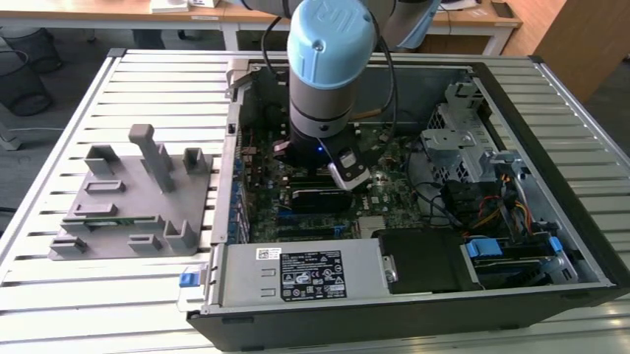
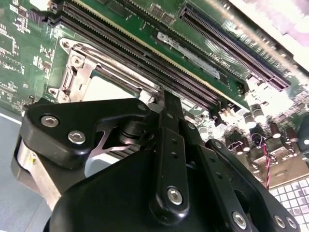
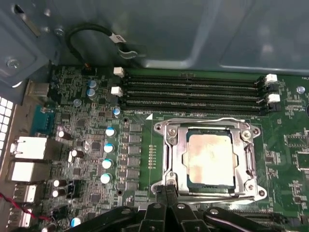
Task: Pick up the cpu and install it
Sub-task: 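Install the second cpu locking lever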
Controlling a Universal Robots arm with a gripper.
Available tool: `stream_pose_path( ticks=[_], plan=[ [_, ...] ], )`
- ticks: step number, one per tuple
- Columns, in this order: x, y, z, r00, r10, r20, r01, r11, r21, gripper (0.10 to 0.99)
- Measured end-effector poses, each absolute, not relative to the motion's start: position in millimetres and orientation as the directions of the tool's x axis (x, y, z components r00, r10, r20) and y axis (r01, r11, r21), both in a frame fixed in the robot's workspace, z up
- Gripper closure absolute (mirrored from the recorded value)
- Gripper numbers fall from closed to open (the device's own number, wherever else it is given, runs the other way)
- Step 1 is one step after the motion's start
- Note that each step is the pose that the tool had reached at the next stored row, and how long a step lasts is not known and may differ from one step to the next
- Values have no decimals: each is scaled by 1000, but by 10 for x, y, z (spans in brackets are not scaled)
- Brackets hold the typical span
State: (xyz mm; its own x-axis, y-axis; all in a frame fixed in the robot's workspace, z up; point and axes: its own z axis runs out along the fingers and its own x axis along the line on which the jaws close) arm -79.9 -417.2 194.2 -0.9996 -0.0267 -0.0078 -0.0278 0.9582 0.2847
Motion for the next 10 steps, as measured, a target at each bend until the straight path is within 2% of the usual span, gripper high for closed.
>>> stream_pose_path(
  ticks=[10],
  plan=[
    [-811, -4174, 1923, -1000, -27, -8, -28, 954, 299, 980]
  ],
)
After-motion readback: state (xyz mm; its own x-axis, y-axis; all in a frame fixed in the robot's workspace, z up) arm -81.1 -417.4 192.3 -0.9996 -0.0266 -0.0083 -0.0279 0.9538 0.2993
